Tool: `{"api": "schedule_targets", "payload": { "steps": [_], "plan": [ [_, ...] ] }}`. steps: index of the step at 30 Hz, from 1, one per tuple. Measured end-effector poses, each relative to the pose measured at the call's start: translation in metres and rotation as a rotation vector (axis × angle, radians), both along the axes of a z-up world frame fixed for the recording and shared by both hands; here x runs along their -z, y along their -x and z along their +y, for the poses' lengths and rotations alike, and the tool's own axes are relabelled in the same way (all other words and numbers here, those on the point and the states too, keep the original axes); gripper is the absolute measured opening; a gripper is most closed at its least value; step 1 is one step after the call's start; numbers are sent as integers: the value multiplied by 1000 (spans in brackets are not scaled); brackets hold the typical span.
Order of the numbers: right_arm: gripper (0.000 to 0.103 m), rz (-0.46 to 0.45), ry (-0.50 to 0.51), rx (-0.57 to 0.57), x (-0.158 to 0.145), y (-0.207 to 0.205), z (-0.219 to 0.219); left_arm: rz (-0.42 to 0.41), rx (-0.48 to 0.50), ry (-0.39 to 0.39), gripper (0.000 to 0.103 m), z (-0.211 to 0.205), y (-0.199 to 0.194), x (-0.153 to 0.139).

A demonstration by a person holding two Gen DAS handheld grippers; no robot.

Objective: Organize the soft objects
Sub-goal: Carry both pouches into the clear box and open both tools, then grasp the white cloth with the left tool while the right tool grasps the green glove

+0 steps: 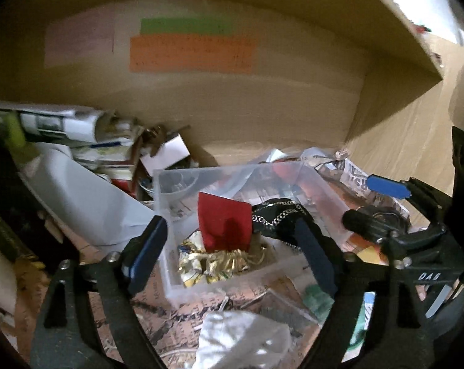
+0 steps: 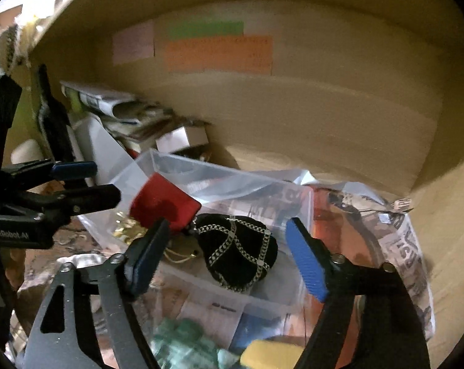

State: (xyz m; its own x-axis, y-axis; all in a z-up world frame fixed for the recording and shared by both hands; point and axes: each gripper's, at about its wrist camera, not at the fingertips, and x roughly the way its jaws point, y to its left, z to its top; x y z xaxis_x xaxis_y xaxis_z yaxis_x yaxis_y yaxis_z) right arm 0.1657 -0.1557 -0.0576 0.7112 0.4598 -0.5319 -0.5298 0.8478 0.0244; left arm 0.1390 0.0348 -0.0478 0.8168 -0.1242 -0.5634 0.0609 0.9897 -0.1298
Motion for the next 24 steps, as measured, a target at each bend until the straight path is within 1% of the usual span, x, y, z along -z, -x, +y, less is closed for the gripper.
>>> {"api": "schedule_targets", "payload": {
  "steps": [2, 5, 12, 19, 24],
  "plan": [
    [83, -16, -9, 0, -3, 11, -5, -20, -5, -17, 94, -1, 12, -1],
    [83, -23, -14, -3, -3, 24, -10, -33, -11, -42, 97, -3, 30, 3],
    [83, 18, -21, -10, 15, 45, -11, 16, -15, -29, 99, -1, 50, 28],
    [83, 128, -24, -11, 49, 55, -5, 107, 1, 3, 99, -3, 53, 63],
    [83, 221, -26, -10, 76, 57, -5, 155, 13, 3, 99, -11, 54, 84]
  ]
}}
